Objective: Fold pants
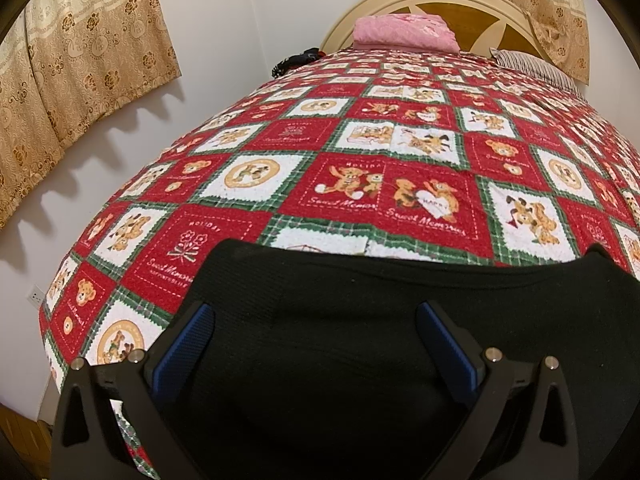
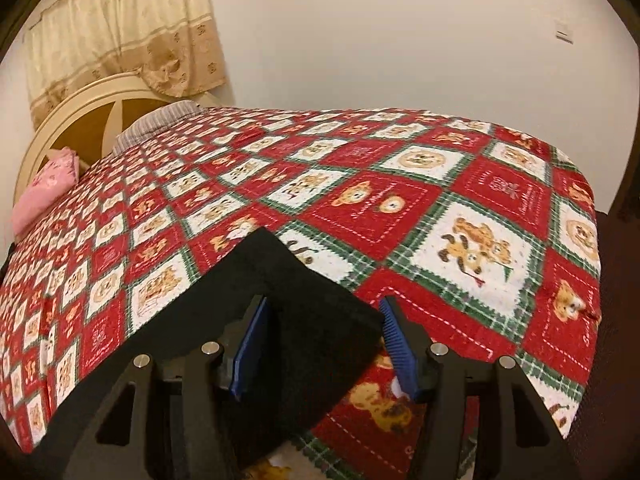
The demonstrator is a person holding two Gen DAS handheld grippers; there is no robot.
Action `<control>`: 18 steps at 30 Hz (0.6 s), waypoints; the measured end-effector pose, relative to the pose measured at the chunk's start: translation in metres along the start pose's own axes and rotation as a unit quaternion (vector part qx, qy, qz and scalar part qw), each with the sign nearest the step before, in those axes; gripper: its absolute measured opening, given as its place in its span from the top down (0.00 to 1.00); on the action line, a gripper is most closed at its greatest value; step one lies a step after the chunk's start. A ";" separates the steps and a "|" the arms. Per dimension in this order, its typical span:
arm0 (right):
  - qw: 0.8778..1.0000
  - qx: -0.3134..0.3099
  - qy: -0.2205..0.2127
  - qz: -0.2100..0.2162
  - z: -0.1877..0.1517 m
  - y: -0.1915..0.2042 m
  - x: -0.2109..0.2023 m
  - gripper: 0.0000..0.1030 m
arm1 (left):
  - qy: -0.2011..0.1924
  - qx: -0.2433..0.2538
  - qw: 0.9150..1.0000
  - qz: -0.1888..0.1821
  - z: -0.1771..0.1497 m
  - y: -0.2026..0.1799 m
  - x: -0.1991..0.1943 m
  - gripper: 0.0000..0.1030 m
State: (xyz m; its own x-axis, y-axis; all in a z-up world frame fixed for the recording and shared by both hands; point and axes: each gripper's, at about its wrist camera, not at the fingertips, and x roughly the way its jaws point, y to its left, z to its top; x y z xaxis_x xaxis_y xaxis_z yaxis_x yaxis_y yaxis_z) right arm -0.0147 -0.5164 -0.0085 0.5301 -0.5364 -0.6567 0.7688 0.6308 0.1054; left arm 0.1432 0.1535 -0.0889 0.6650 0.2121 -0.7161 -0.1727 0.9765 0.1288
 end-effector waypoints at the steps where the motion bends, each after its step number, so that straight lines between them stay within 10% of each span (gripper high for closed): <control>1: 1.000 -0.008 -0.001 0.011 -0.001 0.002 -0.001 0.44 | 0.000 0.000 1.000 0.001 0.000 0.000 0.000 0.00; 7: 0.997 0.010 -0.001 0.080 -0.003 -0.008 -0.002 0.73 | 0.000 0.000 1.000 0.000 0.000 0.001 0.001 0.00; 18: 0.994 0.080 -0.012 0.078 -0.011 -0.036 -0.017 0.63 | 0.000 0.000 1.000 -0.001 0.000 0.001 0.001 0.00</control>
State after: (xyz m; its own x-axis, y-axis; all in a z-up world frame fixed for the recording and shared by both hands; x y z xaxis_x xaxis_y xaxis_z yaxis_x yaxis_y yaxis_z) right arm -0.0556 -0.5240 -0.0099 0.6541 -0.4530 -0.6058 0.7227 0.6108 0.3235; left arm 0.1433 0.1547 -0.0893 0.6650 0.2111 -0.7164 -0.1727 0.9767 0.1275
